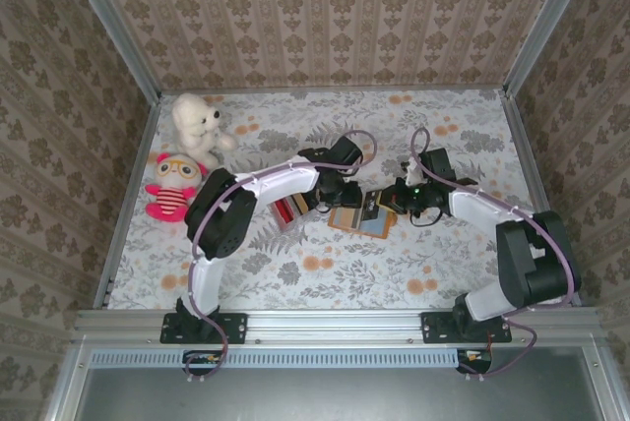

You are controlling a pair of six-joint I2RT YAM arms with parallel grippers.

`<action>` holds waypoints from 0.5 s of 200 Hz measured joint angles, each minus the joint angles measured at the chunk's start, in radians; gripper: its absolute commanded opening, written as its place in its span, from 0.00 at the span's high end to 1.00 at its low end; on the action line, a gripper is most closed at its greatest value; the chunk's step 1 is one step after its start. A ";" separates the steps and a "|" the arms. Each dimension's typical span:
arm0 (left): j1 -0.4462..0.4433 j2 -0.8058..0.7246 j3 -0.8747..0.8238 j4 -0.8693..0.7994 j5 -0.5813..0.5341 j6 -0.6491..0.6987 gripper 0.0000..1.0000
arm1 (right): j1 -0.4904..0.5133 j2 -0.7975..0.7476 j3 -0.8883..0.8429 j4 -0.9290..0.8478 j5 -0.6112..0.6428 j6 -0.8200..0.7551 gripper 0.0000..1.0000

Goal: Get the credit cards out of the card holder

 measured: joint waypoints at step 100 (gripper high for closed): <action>0.219 -0.393 -0.163 0.093 0.009 0.021 0.26 | 0.040 -0.363 0.026 -0.042 0.000 -0.022 1.00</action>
